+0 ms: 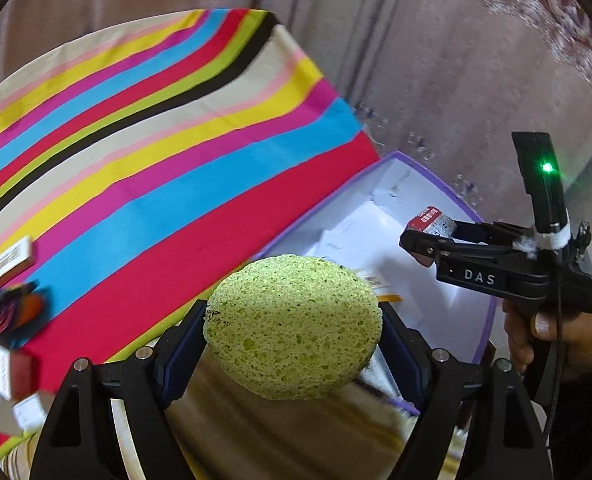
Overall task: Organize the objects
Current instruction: 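Carry the sponge and QR box into the storage box and release both, then move both open tools back to the remaining items on the table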
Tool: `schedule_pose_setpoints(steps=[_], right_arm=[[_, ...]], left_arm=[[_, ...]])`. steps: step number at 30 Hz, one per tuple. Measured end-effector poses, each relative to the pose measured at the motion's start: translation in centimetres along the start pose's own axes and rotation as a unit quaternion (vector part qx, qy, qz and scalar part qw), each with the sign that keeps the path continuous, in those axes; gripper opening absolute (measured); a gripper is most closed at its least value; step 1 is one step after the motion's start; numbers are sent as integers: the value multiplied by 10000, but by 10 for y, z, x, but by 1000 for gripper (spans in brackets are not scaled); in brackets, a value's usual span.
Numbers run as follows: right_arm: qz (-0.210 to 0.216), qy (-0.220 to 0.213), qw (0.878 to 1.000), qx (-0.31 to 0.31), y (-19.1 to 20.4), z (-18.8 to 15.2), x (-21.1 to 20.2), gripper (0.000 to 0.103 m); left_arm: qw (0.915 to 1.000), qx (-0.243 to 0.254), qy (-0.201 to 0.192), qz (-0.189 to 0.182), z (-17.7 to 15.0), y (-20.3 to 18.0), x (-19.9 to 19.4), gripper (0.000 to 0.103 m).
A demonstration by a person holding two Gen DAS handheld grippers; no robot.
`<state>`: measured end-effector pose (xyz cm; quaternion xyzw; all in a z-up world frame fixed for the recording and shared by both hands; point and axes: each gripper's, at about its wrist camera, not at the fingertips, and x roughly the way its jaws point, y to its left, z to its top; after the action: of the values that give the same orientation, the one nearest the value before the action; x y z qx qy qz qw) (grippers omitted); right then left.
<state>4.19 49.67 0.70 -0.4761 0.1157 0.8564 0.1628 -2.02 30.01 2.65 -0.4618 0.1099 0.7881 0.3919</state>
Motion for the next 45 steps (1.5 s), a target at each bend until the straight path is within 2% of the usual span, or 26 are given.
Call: schedule_pose_setpoints(steps=[3, 7, 10, 12, 15, 17, 19, 22, 24, 25, 26, 29, 31, 35, 39, 45], right_arm=[[-275, 30, 9993, 236, -15, 2, -3, 70], [-879, -61, 9950, 472, -35, 7, -13, 79], [-1327, 115, 9889, 655, -50, 16, -21, 83], [-1426, 294, 9872, 647, -55, 22, -27, 83], [-1562, 285, 9854, 616, -56, 28, -52, 83], [-1770, 307, 9828, 418, -52, 37, -67, 83], [-2218, 466, 9739, 97, -44, 49, -78, 84], [-2970, 682, 9501, -663, -18, 68, -97, 85], [-3200, 538, 9383, -1196, 7, 77, -117, 85], [-3079, 305, 9414, -1346, 19, 81, -132, 85], [-2740, 112, 9515, -1396, 30, 85, -150, 85], [-1799, 6, 9723, -1495, 50, 97, -180, 85], [-1496, -35, 9749, -1650, 64, 105, -191, 86], [-755, 169, 9795, -1861, 78, 110, -203, 86], [-691, -9, 9810, -1812, 78, 112, -217, 86], [-895, -22, 9798, -1790, 77, 109, -216, 86]], left_arm=[[9998, 107, 59, -160, 9, -12, 11, 82], [9991, 217, 140, -331, 21, -28, 27, 82], [9985, 195, 206, -478, 29, -37, 36, 83], [9980, 174, 290, -539, 34, -41, 41, 83], [9973, 127, 468, -552, 38, -45, 52, 85], [9968, 40, 541, -582, 40, -44, 57, 86], [9967, -29, 541, -605, 42, -43, 60, 87], [9973, -65, 447, -586, 46, -40, 54, 87], [9973, -174, 423, -571, 48, -34, 51, 87], [9972, -298, 402, -561, 49, -28, 48, 87], [9970, -388, 386, -549, 48, -24, 46, 87], [9966, -582, 387, -430, 45, -9, 41, 87], [9956, -751, 416, -374, 42, 3, 38, 87], [9938, -1013, 366, -275, 36, 22, 30, 87], [9925, -1158, 318, -236, 30, 33, 24, 87], [9921, -1207, 252, -226, 28, 36, 18, 87]])
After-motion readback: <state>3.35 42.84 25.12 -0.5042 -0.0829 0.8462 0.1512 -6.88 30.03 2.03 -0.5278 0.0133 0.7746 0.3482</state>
